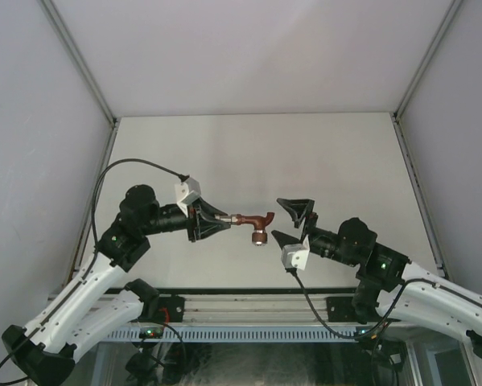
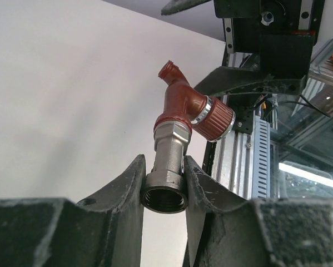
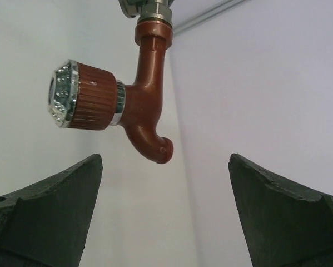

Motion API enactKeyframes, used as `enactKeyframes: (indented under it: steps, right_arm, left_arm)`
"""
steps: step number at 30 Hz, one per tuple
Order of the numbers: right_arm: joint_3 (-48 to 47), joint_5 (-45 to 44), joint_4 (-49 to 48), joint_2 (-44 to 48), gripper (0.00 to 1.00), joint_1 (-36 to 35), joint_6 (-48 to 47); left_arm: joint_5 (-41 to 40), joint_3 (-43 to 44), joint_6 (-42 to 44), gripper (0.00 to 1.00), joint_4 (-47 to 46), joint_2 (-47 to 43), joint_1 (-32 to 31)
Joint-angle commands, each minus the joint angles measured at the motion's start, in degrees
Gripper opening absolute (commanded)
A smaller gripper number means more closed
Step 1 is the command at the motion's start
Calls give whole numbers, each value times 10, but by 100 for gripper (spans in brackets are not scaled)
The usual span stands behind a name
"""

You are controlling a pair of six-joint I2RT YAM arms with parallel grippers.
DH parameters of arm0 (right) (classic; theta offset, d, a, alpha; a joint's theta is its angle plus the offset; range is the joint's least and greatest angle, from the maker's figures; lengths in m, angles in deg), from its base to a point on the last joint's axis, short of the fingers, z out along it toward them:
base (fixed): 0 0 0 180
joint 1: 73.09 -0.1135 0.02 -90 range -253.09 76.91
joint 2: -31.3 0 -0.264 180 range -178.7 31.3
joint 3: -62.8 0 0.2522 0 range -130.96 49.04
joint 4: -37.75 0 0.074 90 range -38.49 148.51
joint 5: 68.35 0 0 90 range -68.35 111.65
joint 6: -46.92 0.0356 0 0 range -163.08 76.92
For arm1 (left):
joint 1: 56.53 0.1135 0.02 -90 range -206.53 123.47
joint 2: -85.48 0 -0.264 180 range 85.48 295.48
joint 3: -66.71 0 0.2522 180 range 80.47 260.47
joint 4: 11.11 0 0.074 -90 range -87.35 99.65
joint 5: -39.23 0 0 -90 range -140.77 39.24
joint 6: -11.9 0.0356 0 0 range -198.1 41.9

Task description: Install the water faucets

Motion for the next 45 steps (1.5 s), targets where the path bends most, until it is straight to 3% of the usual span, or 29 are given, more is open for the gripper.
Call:
enactKeyframes:
  steps: [1,13,25,33,36,39,45]
  right_arm:
    - [3,-49,-55,-8,93,-20,-95]
    - [24,7,-151,-53,81,-58,-45]
    - [61,13,-236,-64,78,-67,-27]
    - [76,-7,-271,-52,51,-74,-10]
    - [76,-10,-276,-43,38,-75,-5]
    - [76,-19,-289,-31,16,-77,33]
    - [73,-21,-298,-5,7,-69,142]
  left_arm:
    - [17,28,-20,0,-21,-1,-2]
    - [23,18,-87,0,-73,6,-2]
    - [36,10,-123,0,-99,3,-2]
    - [30,9,-143,0,-110,6,-2]
    - [28,8,-149,0,-117,10,-2]
    - [37,6,-143,0,-124,13,-2]
    - [50,-9,-114,0,-124,4,-2]
